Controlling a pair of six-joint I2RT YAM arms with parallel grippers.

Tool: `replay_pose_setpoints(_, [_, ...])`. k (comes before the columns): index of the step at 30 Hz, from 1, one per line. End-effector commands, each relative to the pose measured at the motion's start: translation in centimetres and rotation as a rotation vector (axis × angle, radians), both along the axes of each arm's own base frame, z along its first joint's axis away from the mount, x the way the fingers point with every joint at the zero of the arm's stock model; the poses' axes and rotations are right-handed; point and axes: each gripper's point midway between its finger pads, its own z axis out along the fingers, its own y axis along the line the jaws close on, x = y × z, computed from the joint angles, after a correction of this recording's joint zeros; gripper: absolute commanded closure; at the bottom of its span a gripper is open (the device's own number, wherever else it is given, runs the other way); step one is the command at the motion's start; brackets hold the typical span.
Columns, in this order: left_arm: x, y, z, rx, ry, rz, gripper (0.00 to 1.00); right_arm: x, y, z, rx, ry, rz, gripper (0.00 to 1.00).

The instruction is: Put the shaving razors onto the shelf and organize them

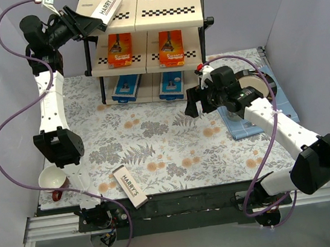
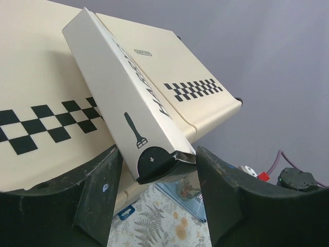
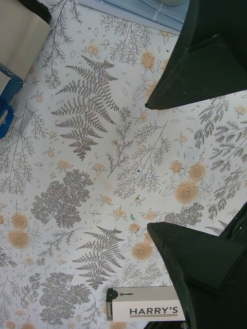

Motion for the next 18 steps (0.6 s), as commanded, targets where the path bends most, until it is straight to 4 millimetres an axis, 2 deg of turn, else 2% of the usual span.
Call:
replay_pose_setpoints(1, [-2.7,0.0,2.6,0.018,-0.038,0.027,0.42,0.4,0.2,2.0,0.046,-0.060,0.006,0.03])
replay_pose_setpoints(9, [-4.5,0.1,3.7,0.026,-0.045,0.048,0.42,0.6,0.3,1.9,0.053,-0.053,0.005,0.03])
replay_pose_setpoints(14, [-4.9,0.0,2.7,0.022,-0.005,0.038,0.48,0.5,0.4,1.7,0.058,-0.045,0.007,0.03])
replay_pose_setpoints(16, [-5.3,-0.1,2.6,0.018,0.003,0.034,0.49,0.6,0.4,1.8,0.060,-0.049,0.006,0.03])
replay_pose_setpoints(18, [-5.2,-0.1,1.7,0.010,0.030,0.032,0.49,0.5,0.3,1.7,0.059,-0.046,0.007,0.03])
